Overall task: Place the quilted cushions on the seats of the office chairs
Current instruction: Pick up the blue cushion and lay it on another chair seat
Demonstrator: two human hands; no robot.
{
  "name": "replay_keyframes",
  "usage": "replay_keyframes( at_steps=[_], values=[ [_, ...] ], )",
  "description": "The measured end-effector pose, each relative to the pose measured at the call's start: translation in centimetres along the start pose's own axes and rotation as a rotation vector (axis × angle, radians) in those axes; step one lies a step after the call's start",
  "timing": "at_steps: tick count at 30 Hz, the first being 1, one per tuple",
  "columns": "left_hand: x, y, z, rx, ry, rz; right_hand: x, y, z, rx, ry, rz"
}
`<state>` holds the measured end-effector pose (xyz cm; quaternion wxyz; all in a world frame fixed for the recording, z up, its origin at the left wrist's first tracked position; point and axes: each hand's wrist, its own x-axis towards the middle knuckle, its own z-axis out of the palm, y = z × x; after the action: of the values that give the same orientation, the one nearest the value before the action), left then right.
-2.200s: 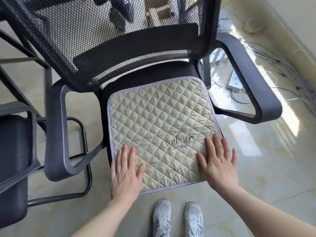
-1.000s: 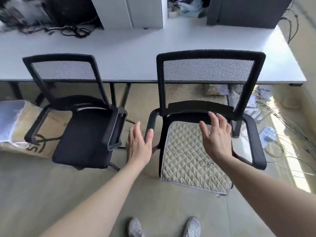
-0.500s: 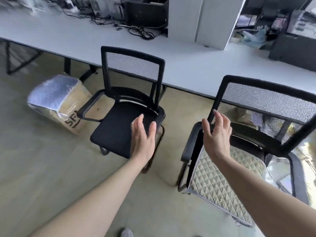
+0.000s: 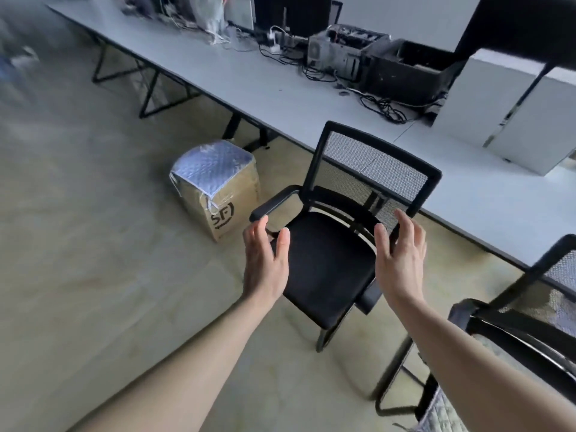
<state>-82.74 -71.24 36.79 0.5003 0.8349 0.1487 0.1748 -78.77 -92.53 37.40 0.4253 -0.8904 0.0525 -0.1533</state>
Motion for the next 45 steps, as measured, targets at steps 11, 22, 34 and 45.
replay_keyframes(
  at_steps=[11,22,34,45],
  values=[
    [6.7,-4.9,-13.1,-0.008,0.255,-0.088,0.3,-12.1,12.0,0.098,-0.154,-0.135],
    [12.4,-9.7,-22.7,0.052,0.517,-0.205,2.0,-21.3,23.6,0.21,-0.371,-0.229],
    [21.5,-11.2,-28.0,0.062,0.732,-0.3,8.0,-30.3,34.8,0.31,-0.52,-0.284],
    [26.6,-14.1,-33.7,0.075,0.837,-0.331,9.2,-37.1,43.4,0.334,-0.609,-0.37]
  ],
)
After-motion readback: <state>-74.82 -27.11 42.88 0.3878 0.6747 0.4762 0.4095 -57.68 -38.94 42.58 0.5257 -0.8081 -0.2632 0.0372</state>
